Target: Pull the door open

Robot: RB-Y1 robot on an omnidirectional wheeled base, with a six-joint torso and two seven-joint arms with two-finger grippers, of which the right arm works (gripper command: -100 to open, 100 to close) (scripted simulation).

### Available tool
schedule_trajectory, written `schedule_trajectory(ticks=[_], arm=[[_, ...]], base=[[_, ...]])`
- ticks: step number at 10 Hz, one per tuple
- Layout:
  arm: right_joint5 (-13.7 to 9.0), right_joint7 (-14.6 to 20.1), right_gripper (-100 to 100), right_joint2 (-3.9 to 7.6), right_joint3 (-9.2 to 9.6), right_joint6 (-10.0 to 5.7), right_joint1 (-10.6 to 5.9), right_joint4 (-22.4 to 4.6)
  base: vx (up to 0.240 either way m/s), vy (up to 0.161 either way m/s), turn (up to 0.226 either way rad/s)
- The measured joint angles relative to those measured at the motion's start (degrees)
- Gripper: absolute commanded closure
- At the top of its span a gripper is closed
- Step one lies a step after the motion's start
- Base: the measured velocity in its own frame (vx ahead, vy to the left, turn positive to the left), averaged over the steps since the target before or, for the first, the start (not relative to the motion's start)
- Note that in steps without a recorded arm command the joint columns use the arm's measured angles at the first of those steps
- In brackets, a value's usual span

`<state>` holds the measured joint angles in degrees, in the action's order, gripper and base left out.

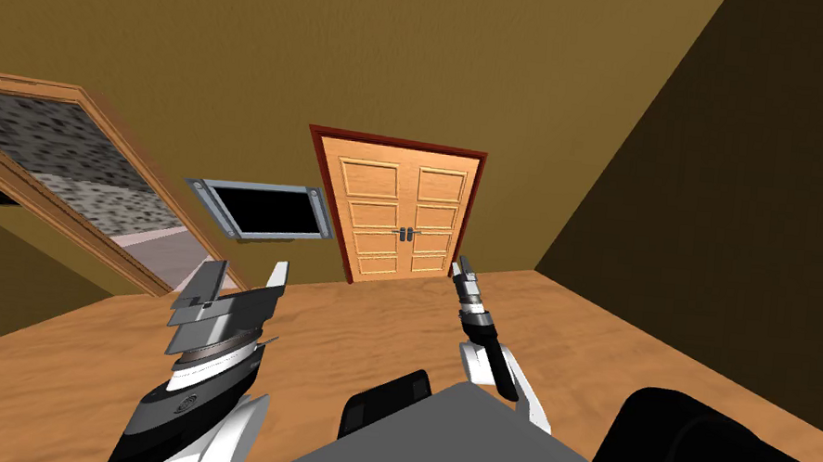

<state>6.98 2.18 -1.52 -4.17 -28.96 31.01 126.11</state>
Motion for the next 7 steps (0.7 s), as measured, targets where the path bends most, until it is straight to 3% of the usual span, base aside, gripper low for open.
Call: schedule_trajectory(ticks=[7], arm=[[-1.71,0.39,-100,2.69,-1.02,-0.45,-4.24,-8.06]], base=[[0.064,-0.004,0.047]])
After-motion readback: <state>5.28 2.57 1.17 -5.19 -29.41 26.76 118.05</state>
